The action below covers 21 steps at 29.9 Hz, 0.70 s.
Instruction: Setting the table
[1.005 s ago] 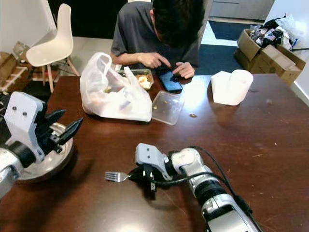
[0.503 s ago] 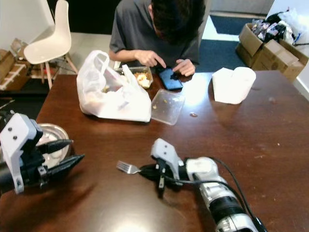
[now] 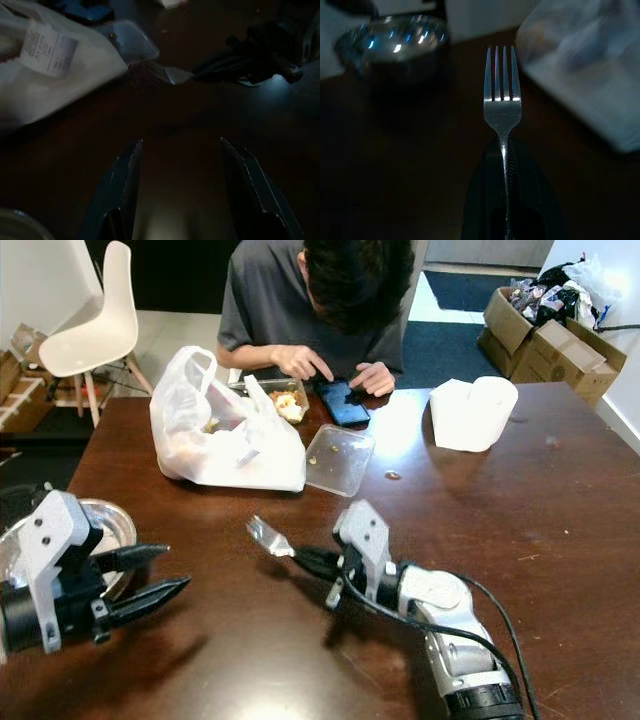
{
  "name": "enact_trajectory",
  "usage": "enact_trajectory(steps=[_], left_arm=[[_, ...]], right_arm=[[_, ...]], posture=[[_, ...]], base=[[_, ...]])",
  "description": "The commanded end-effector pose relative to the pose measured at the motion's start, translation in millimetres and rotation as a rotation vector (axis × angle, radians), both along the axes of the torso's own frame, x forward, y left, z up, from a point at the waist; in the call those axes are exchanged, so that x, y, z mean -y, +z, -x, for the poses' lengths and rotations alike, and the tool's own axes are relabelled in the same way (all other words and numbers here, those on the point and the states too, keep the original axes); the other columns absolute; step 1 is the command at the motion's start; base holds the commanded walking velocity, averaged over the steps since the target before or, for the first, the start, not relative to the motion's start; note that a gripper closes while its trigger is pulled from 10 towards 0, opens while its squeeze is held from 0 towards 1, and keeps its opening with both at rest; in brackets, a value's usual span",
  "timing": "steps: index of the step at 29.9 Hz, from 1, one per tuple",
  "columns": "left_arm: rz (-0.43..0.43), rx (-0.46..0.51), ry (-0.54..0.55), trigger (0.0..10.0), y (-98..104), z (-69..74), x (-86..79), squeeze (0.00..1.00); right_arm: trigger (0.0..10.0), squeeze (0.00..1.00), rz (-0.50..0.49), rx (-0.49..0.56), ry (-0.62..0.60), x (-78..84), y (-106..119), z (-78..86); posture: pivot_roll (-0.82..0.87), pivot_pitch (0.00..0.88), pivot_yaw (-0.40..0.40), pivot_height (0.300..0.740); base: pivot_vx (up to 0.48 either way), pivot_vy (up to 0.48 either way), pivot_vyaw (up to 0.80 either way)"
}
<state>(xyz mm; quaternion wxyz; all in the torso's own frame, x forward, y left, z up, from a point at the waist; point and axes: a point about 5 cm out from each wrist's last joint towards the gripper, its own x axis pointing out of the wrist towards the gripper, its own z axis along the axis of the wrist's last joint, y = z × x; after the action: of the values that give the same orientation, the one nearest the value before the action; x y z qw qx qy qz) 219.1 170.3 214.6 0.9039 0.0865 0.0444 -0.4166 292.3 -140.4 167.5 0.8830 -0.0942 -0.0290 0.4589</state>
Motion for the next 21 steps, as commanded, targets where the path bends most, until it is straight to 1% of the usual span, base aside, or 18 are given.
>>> enact_trajectory(steps=[1, 2, 3, 5, 6, 8, 9, 10, 11, 13, 14, 15, 17, 20, 21], left_arm=[[0.048, 0.0, 0.038, 10.0, 1, -3.7, -1.2, 0.0], [0.048, 0.0, 0.038, 10.0, 1, -3.7, -1.2, 0.0], [0.064, 0.007, 0.055, 10.0, 3, -4.9, -2.4, 0.0], [0.124, 0.046, 0.156, 10.0, 10, -13.1, -6.3, 0.0], [0.124, 0.046, 0.156, 10.0, 10, -13.1, -6.3, 0.0], [0.188, 0.071, 0.29, 10.0, 13, -23.5, -8.9, 0.0], [0.2, 0.079, 0.348, 10.0, 11, -27.5, -8.9, 0.0], [0.197, 0.091, 0.396, 10.0, 8, -30.3, -7.1, 0.0], [0.197, 0.091, 0.396, 10.0, 8, -30.3, -7.1, 0.0], [0.184, 0.108, 0.443, 10.0, 3, -32.6, -3.2, 0.0], [0.185, 0.114, 0.469, 10.0, 0, -34.8, 0.4, 0.0], [0.185, 0.114, 0.469, 10.0, 0, -34.8, 0.4, 0.0], [0.187, 0.124, 0.509, 10.0, -4, -39.3, 7.0, 0.0], [0.199, 0.129, 0.536, 10.0, -5, -43.8, 10.9, 0.0], [0.208, 0.14, 0.565, 10.0, -4, -47.8, 12.7, 0.0]], right_arm=[[10.0, 0.0, -0.013, 0.019, -0.177, 2.4, -5, 2.6], [10.0, 0.0, -0.013, 0.019, -0.177, 2.4, -5, 2.6], [10.0, 0.0, -0.012, 0.024, -0.23, 3.6, -7, 2.5], [10.0, 0.0, -0.063, 0.028, -0.41, 8.1, -11, 2.6], [10.0, 0.0, -0.063, 0.028, -0.41, 8.1, -11, 2.6], [10.0, 0.0, -0.102, 0.047, -0.547, 10.8, -12, 6.7], [10.0, 0.0, -0.137, 0.053, -0.611, 12.6, -10, 8.2], [10.0, 0.0, -0.15, 0.086, -0.672, 16.0, -5, 9.0], [10.0, 0.0, -0.15, 0.086, -0.672, 16.0, -5, 9.0], [10.0, 0.0, -0.157, 0.126, -0.745, 20.8, 3, 10.3], [10.0, 0.0, -0.168, 0.165, -0.788, 24.6, 10, 9.7], [10.0, 0.0, -0.168, 0.165, -0.788, 24.6, 10, 9.7], [10.0, 0.0, -0.177, 0.215, -0.85, 27.7, 19, 8.8], [10.0, 0.0, -0.164, 0.241, -0.865, 27.0, 23, 7.2], [10.0, 0.0, -0.161, 0.261, -0.875, 26.8, 26, 4.5]], posture=[[-0.02, 0.008, 0.094, 0.74], [-0.02, 0.008, 0.094, 0.74], [-0.02, 0.008, 0.094, 0.74], [-0.02, 0.003, 0.095, 0.74], [-0.02, 0.003, 0.095, 0.74], [-0.03, 0.0, 0.097, 0.74], [-0.03, 0.0, 0.099, 0.74], [-0.04, 0.0, 0.101, 0.74], [-0.04, 0.0, 0.101, 0.74], [-0.05, 0.0, 0.103, 0.74], [-0.05, 0.0, 0.103, 0.74], [-0.05, 0.0, 0.103, 0.74], [-0.06, 0.0, 0.1, 0.74], [-0.06, 0.0, 0.098, 0.74], [-0.06, 0.0, 0.094, 0.74]], base=[[0.0, 0.0, 0.0], [0.0, 0.0, 0.0], [0.0, 0.0, 0.0], [0.0, 0.0, 0.0], [0.0, 0.0, 0.0], [0.0, 0.0, 0.0], [0.0, 0.0, 0.0], [0.0, 0.0, 0.0], [0.0, 0.0, 0.0], [0.0, 0.0, 0.0], [0.0, 0.0, 0.0], [0.0, 0.0, 0.0], [0.0, 0.0, 0.0], [0.0, 0.0, 0.0], [0.0, 0.0, 0.0]])
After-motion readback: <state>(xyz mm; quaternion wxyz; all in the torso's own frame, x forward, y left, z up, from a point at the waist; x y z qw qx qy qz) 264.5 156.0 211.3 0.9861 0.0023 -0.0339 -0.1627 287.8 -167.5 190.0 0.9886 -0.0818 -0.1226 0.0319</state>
